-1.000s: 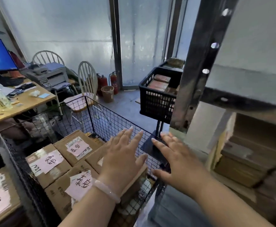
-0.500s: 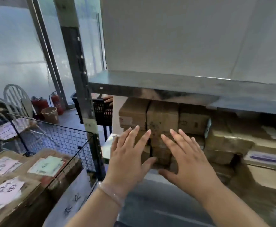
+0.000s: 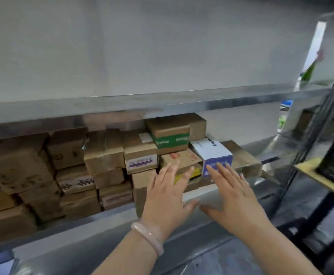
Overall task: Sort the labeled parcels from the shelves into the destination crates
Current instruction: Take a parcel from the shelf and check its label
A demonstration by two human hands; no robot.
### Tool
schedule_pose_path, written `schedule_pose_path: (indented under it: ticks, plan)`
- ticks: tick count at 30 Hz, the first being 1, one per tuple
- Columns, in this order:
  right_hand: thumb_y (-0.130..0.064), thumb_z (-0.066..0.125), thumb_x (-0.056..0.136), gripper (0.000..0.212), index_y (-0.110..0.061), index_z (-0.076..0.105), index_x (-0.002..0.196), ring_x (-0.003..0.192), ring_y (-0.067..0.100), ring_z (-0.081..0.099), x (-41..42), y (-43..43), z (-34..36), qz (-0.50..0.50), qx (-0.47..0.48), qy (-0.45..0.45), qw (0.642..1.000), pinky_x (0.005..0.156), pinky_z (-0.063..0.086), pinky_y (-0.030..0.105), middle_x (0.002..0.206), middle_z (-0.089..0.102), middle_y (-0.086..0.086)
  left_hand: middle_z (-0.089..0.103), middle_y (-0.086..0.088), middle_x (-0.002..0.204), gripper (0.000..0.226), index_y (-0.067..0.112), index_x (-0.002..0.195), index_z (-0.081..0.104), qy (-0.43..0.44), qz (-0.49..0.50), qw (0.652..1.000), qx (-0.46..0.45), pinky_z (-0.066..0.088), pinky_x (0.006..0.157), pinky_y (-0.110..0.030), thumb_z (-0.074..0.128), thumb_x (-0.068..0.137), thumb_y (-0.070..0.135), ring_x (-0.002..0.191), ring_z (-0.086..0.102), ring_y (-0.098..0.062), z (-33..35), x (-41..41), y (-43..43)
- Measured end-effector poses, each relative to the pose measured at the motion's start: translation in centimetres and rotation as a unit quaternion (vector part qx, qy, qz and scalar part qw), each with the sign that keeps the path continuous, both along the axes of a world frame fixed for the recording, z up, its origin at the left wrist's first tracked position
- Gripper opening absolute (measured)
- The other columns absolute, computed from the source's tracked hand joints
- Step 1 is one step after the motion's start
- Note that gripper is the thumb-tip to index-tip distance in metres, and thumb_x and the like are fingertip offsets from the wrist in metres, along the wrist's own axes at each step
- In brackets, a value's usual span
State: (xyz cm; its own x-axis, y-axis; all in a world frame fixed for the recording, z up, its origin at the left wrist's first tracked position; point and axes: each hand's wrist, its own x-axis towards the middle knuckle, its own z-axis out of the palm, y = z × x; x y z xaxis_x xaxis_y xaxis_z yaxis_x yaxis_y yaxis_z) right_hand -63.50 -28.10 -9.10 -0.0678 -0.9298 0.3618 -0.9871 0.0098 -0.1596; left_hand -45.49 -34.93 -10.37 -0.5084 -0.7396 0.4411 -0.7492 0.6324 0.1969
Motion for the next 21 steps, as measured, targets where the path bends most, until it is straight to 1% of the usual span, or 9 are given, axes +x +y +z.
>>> schedule_pose_path:
  ticks: [2,4,7,10,13,16,21]
  plan:
    - [-0.075,0.052,0.076,0.098,-0.039,0.004,0.153,0.149,0.009,-0.005,-2.4,0.6,-0.3,-0.025,0.002,-0.013,1.000,0.120,-0.005,0.033,0.162,0.002,-0.012,0.014,0.003,0.165,0.078,0.045,0.154,0.018,-0.001,-0.021,1.000,0.003,0.006,0.121,-0.046,0.051,0.087,0.066,0.151,0.010,-0.021,-0.3,-2.9,-0.5]
    - [-0.072,0.055,0.076,0.098,-0.037,0.006,0.153,0.149,0.009,-0.005,-4.4,0.8,-0.8,-0.037,0.009,-0.029,0.999,0.122,0.000,0.035,0.162,0.004,-0.011,0.014,0.003,0.165,0.077,0.045,0.154,0.018,-0.004,-0.040,0.999,0.010,0.006,0.121,-0.044,0.051,0.088,0.067,0.151,0.009,-0.021,-0.6,-5.4,-1.3]
    - [-0.071,0.055,0.077,0.098,-0.040,0.000,0.153,0.148,0.006,-0.012,-7.4,0.5,-1.8,-0.062,0.019,-0.034,0.997,0.121,-0.002,0.034,0.162,-0.002,-0.015,0.009,0.003,0.165,0.077,0.045,0.155,0.012,-0.011,-0.056,0.998,0.016,0.002,0.121,-0.042,0.046,0.089,0.068,0.151,0.005,-0.019,-0.9,-8.9,-3.3]
    - [-0.069,0.057,0.078,0.098,-0.042,-0.001,0.152,0.148,0.007,-0.010,-10.3,-1.0,-2.4,-0.087,0.029,-0.043,0.995,0.121,-0.004,0.033,0.161,-0.001,-0.015,0.006,0.004,0.166,0.077,0.045,0.155,0.011,-0.002,-0.077,0.997,0.030,0.002,0.122,-0.042,0.046,0.090,0.067,0.151,0.002,-0.018,-1.5,-12.4,-5.7]
    - [-0.068,0.057,0.080,0.096,-0.042,0.000,0.152,0.148,0.008,-0.009,-13.2,-3.7,-2.4,-0.102,0.040,-0.041,0.993,0.118,-0.008,0.030,0.162,0.000,-0.014,0.005,0.006,0.165,0.076,0.046,0.155,0.010,-0.007,-0.092,0.995,0.041,0.005,0.122,-0.042,0.045,0.091,0.068,0.151,0.002,-0.016,-2.1,-15.9,-8.4]
    - [-0.067,0.056,0.082,0.092,-0.039,0.004,0.153,0.148,0.009,-0.007,-16.3,-6.8,-2.1,-0.123,0.045,-0.037,0.991,0.115,-0.010,0.027,0.162,0.002,-0.011,0.010,0.005,0.165,0.075,0.045,0.155,0.014,-0.005,-0.103,0.994,0.044,0.009,0.123,-0.042,0.047,0.091,0.066,0.150,0.006,-0.017,-2.3,-19.3,-11.5]
    - [-0.064,0.056,0.084,0.088,-0.040,0.007,0.153,0.149,0.010,-0.005,-21.2,-11.2,-1.3,-0.157,0.045,-0.054,0.985,0.119,0.000,0.032,0.162,0.004,-0.011,0.009,0.003,0.166,0.075,0.046,0.154,0.015,-0.005,-0.139,0.989,0.058,0.009,0.122,-0.041,0.051,0.090,0.062,0.151,0.006,-0.019,-1.4,-25.1,-16.6]
